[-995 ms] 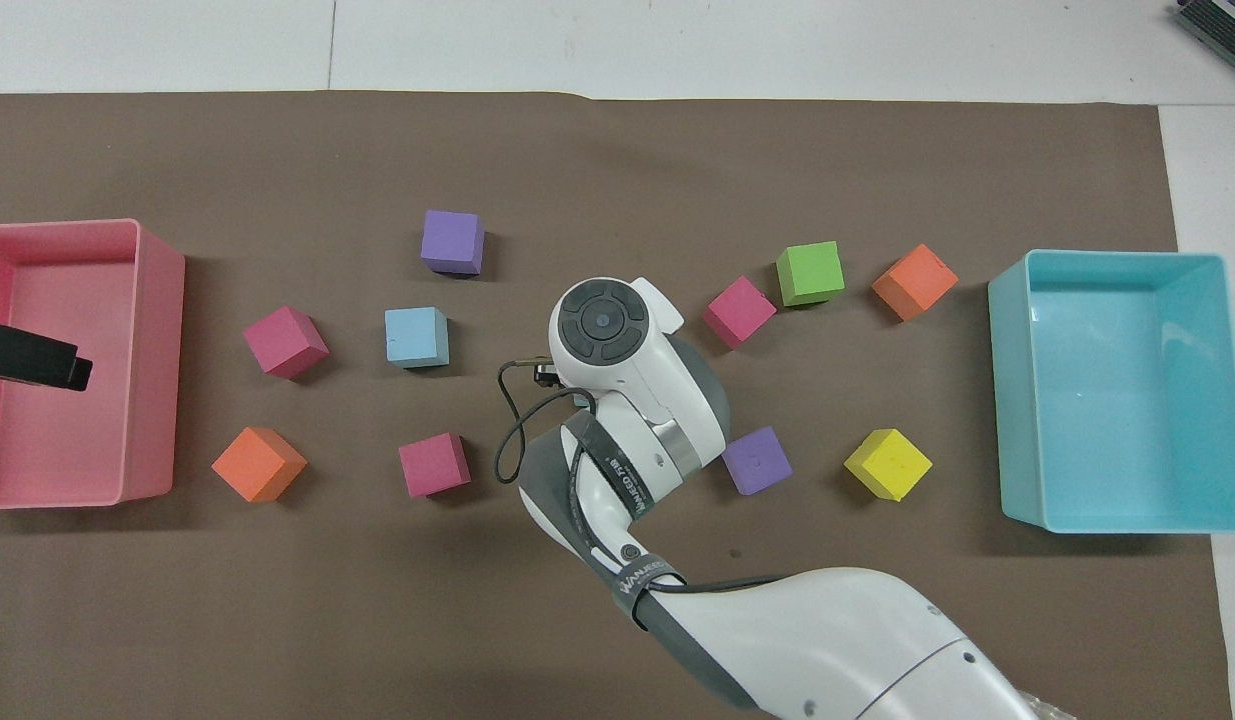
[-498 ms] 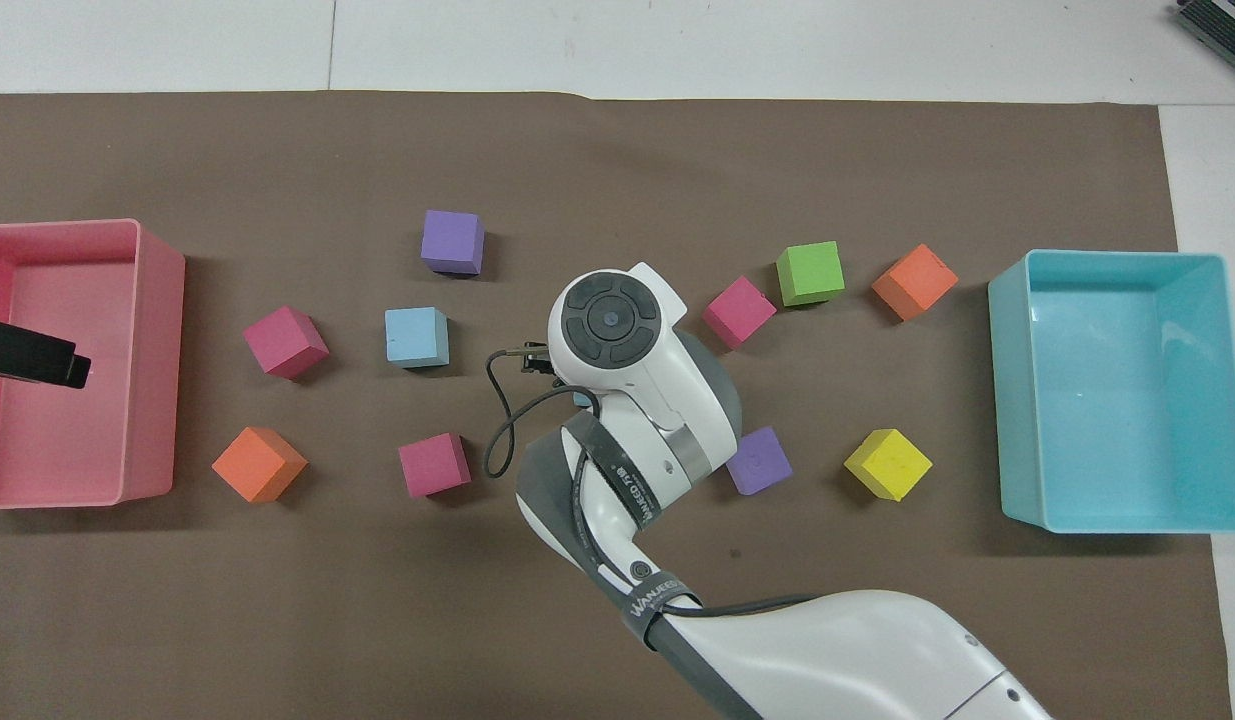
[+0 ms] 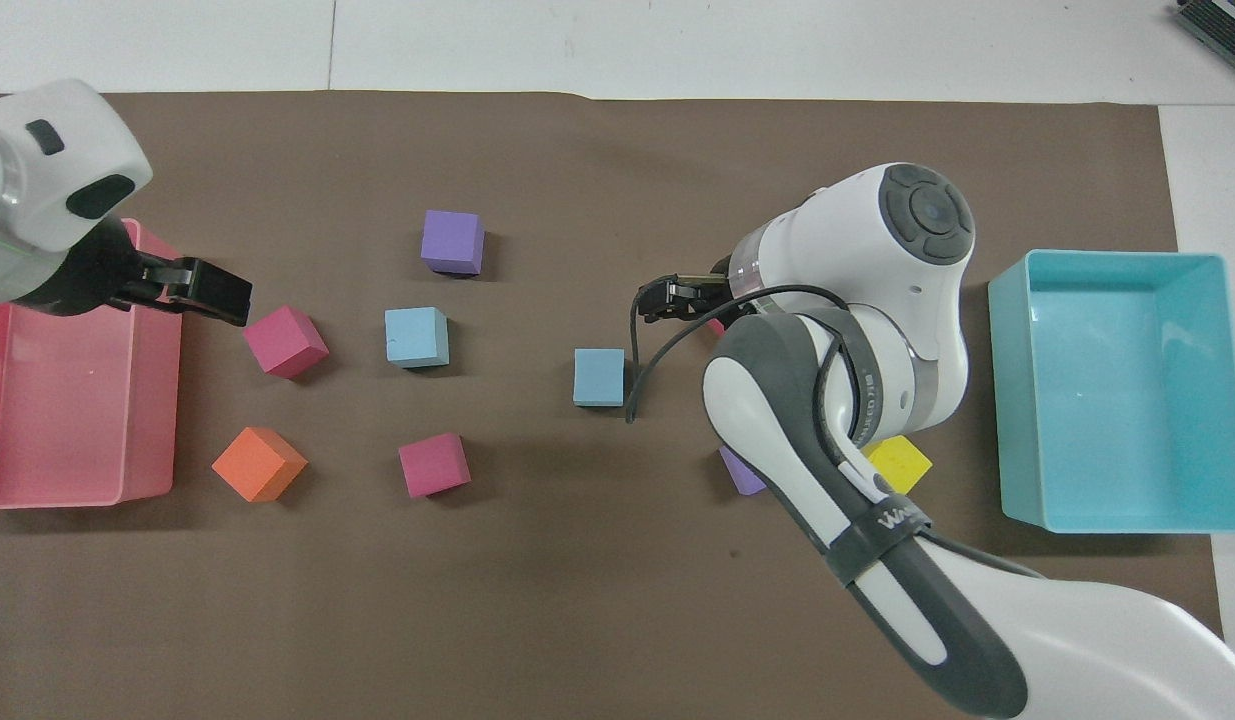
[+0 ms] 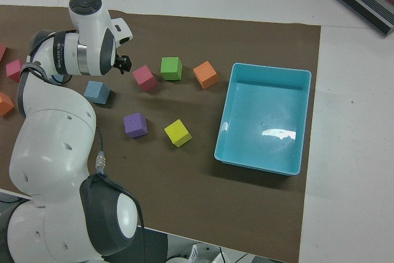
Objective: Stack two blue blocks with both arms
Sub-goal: 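Release the cube with the right gripper while the left gripper reaches the other blue cube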
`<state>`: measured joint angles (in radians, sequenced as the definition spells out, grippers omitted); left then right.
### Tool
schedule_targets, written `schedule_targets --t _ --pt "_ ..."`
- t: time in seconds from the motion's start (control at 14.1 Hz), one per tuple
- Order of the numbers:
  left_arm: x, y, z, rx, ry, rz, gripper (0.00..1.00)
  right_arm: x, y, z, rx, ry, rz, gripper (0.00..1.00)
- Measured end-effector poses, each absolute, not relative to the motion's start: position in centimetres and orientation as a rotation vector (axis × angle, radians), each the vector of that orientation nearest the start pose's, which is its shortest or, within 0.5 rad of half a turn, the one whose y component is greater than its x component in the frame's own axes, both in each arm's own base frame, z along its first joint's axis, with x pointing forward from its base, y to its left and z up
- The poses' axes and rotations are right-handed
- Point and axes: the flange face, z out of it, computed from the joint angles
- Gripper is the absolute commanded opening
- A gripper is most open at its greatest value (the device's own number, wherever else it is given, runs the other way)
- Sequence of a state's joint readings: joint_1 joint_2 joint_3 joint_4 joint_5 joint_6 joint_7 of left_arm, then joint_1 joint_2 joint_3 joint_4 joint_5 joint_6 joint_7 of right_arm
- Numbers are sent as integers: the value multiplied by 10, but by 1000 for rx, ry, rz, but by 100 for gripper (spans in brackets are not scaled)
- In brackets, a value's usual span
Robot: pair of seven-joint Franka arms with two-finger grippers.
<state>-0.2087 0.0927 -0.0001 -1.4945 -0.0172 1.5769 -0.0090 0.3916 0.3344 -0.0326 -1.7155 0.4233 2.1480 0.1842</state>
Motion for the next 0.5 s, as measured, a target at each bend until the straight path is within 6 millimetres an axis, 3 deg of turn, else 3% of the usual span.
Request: schedule_targets --t 0.28,0.5 --pt "582 -138 569 -3141 280 -1 100 603 224 389 -2673 43 43 100" --pt "587 -162 531 -3124 225 -26 100 596 216 373 -2606 71 40 58"
